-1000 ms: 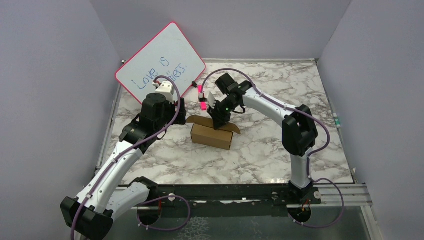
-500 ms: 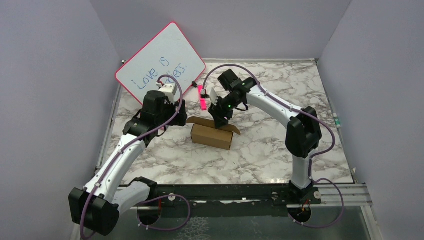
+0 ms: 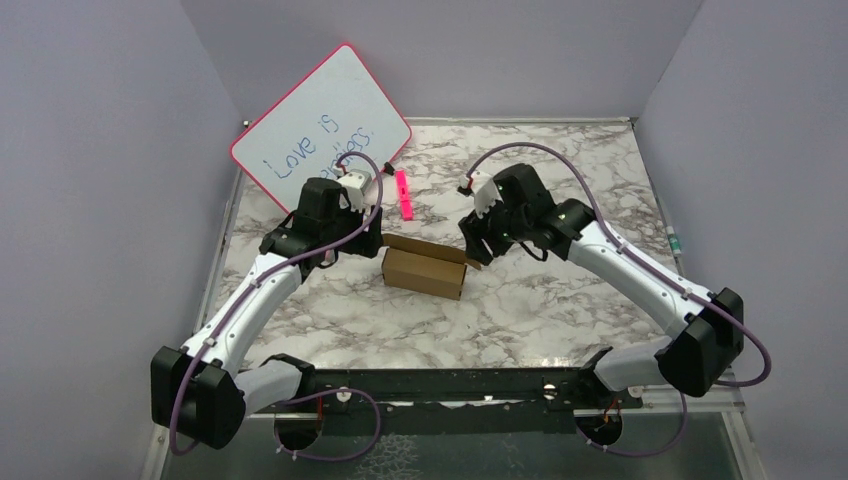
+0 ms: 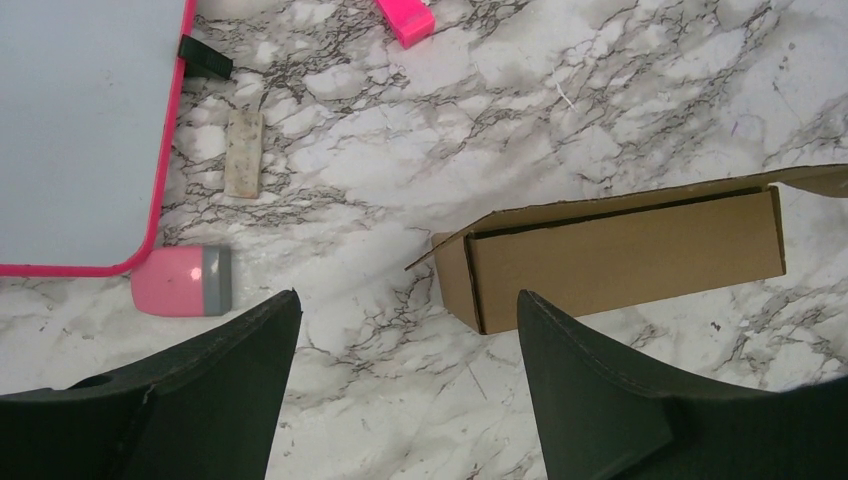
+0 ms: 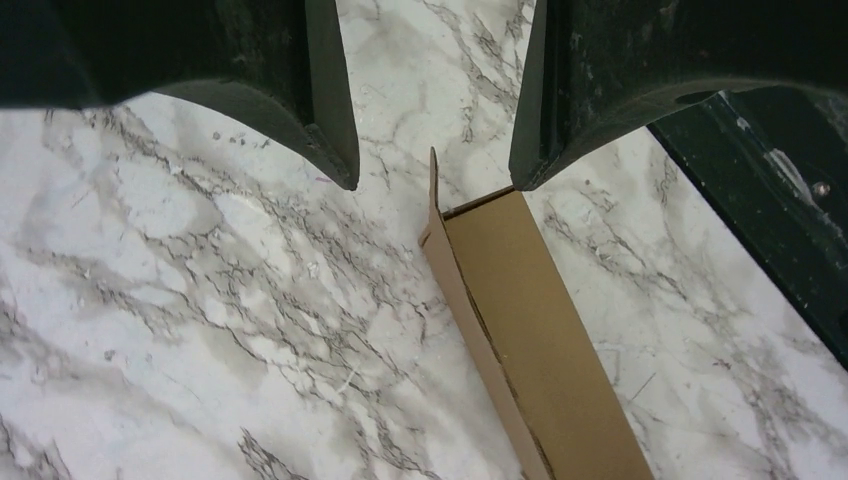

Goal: Fold the paper box

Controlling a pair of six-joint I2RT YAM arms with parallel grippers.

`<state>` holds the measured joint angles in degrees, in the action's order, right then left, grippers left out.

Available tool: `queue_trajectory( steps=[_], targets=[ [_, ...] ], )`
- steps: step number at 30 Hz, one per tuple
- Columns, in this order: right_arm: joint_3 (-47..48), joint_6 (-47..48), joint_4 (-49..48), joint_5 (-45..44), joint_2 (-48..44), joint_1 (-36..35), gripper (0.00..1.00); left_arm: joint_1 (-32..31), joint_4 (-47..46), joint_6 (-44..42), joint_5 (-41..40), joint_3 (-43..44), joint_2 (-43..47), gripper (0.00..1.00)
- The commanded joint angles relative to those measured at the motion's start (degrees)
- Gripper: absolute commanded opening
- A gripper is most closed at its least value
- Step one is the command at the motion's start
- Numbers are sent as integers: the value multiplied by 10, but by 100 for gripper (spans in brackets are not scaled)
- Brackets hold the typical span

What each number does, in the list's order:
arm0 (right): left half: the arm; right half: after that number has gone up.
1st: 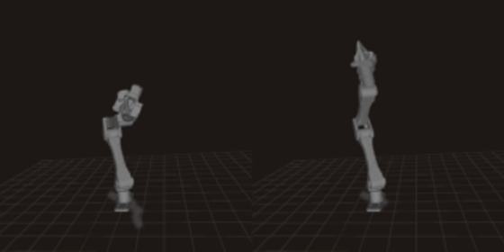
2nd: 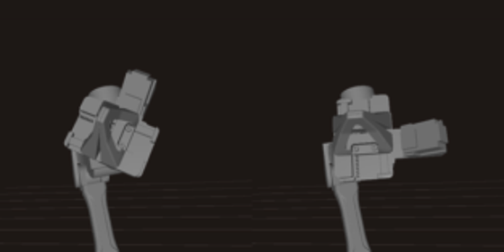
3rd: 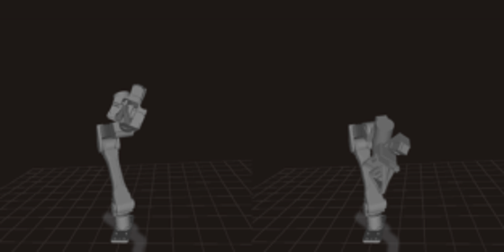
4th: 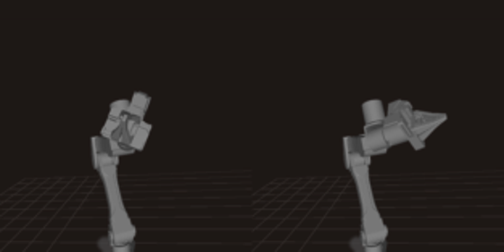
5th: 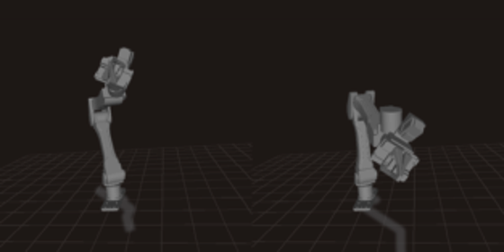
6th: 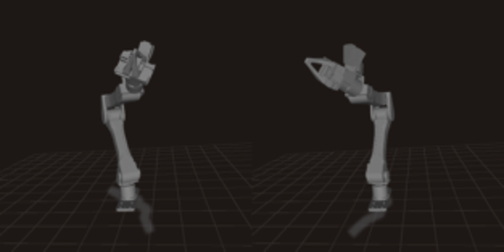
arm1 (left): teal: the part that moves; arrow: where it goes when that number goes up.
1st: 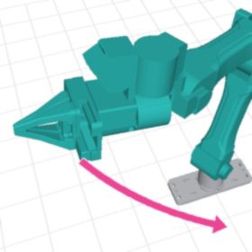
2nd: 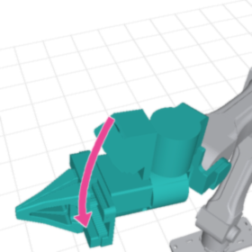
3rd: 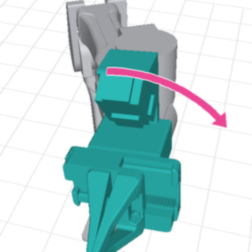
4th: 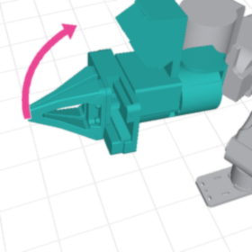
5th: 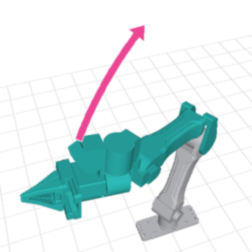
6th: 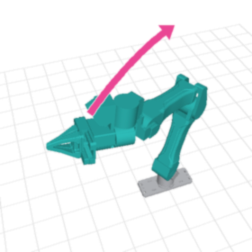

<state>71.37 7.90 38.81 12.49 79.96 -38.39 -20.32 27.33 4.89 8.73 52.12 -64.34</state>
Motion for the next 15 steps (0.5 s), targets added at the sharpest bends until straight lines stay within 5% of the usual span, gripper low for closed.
queue_trajectory(
  steps=[1, 15],
  targets=[
    [-63, -74, -54, -70, -44, 2, 59, 3, 13, -38, 32, 31, -19, 80],
    [-105, -105, -109, -35, -31, 2, 47, 3, 22, -108, 79, 73, -69, 80]
  ],
)
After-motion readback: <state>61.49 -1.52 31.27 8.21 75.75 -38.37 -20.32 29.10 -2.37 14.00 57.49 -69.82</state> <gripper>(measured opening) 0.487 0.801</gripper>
